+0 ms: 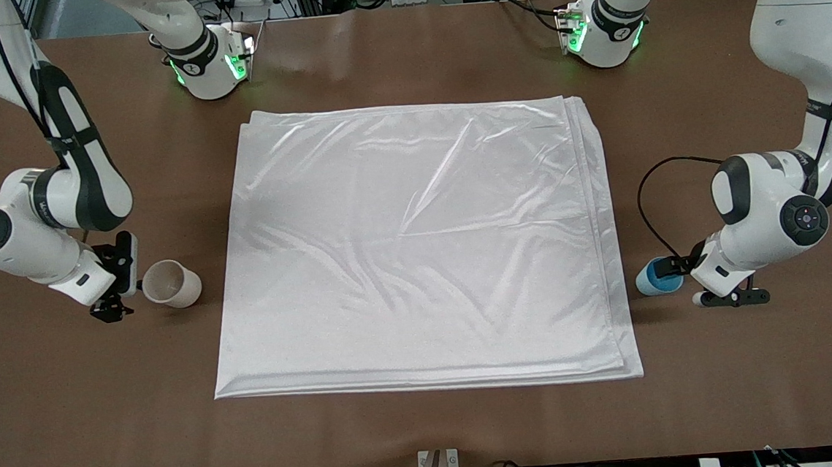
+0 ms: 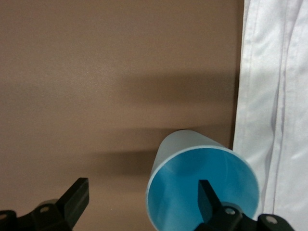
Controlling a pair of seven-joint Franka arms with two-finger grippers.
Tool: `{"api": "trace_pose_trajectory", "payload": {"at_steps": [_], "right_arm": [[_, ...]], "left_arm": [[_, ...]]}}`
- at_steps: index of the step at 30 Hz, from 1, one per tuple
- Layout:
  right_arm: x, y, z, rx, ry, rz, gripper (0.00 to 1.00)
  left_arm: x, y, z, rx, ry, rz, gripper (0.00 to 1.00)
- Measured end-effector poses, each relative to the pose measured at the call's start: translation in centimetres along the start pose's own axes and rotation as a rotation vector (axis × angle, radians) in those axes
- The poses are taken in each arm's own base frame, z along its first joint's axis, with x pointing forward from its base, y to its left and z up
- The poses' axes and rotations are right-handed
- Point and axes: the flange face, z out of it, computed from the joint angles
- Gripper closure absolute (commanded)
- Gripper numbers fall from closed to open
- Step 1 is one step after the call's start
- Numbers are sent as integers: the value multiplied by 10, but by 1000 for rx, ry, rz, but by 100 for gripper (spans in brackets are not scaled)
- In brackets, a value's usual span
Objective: Place blue cup into white mug on cloth
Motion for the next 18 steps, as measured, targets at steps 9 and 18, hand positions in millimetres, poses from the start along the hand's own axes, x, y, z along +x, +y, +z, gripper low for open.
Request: {"api": "trace_pose_trajectory", "payload": {"at_steps": [9, 18], "right_arm": [[-4, -1, 18, 18, 4, -17, 0], [-2, -10, 36, 16, 27, 14, 0]], "left_arm": [[0, 3, 7, -3, -5, 4, 44], [0, 3, 12, -4, -6, 4, 84]]}}
